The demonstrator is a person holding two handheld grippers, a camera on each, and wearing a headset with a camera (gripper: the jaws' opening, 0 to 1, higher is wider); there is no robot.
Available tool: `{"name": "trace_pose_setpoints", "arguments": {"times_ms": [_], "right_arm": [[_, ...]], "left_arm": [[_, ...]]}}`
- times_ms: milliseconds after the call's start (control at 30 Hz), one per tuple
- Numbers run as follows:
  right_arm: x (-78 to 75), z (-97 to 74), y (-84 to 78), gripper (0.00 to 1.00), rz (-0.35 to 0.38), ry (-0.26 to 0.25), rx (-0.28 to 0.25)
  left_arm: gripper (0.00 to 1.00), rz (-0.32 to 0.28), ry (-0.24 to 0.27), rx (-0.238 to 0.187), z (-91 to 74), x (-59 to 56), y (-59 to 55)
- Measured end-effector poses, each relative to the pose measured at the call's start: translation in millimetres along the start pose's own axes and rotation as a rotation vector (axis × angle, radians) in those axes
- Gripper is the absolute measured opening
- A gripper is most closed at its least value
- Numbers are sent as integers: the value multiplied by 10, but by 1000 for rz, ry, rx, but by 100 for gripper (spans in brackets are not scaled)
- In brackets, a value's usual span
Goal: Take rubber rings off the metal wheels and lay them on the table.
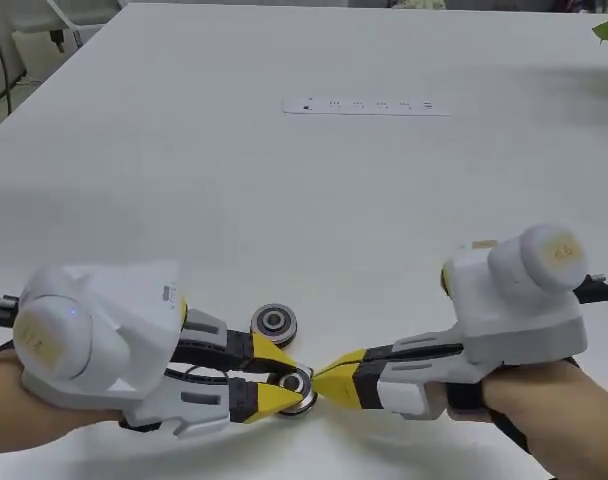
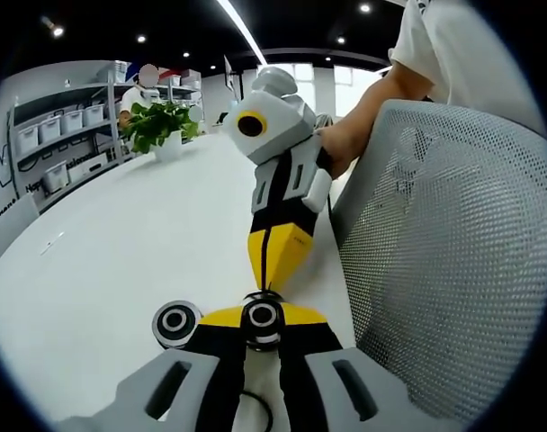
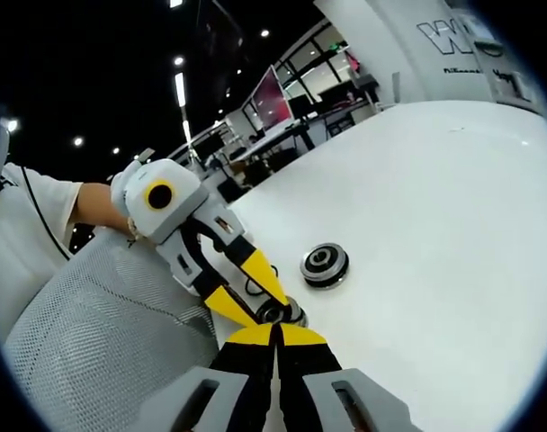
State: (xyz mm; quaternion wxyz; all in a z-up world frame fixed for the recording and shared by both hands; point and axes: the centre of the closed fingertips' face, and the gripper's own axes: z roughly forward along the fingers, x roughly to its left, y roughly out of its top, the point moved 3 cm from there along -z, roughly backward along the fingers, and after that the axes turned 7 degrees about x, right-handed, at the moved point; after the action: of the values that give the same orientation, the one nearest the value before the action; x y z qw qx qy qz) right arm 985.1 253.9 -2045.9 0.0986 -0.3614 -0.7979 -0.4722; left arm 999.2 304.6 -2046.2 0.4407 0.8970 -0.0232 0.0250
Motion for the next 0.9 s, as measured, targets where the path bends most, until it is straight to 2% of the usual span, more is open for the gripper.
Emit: {"name": "trace_pose_setpoints", "arguments": {"times_ms": [100, 167, 200, 233, 267, 300, 433, 600, 733, 833, 900], "right_arm": [[12, 1, 10, 0, -1, 6, -5], [52, 7, 37, 0, -2, 28, -18], [136, 15, 93, 0, 5, 83, -46], [127, 18, 156, 0, 17, 69, -75], [104, 29, 92, 0, -19, 49, -8], [85, 51, 103, 0, -61, 27, -5], [76, 57, 70, 0, -52, 24, -2], [-26, 58, 12, 0, -43, -25, 22], [-37, 31, 33, 0, -38, -34, 10], [-48, 4, 57, 0, -33, -37, -2], [-54, -10, 63, 0, -33, -43, -6]], "left_arm": [[7, -6, 1, 0, 2, 1, 1], [7, -8, 0, -1, 2, 0, 1], [7, -10, 1, -1, 2, 0, 1], [7, -10, 0, -1, 3, -3, 2], [7, -12, 2, -2, 3, -5, 2], [8, -18, 1, -2, 3, -6, 3], [8, -36, 3, -6, 0, -8, 1], [8, -38, -3, -3, -1, -7, 2], [8, -33, -9, 37, 3, -8, 23], [12, -41, -43, 33, -30, -40, 66], [18, -36, -55, 27, -68, -65, 101]]}}
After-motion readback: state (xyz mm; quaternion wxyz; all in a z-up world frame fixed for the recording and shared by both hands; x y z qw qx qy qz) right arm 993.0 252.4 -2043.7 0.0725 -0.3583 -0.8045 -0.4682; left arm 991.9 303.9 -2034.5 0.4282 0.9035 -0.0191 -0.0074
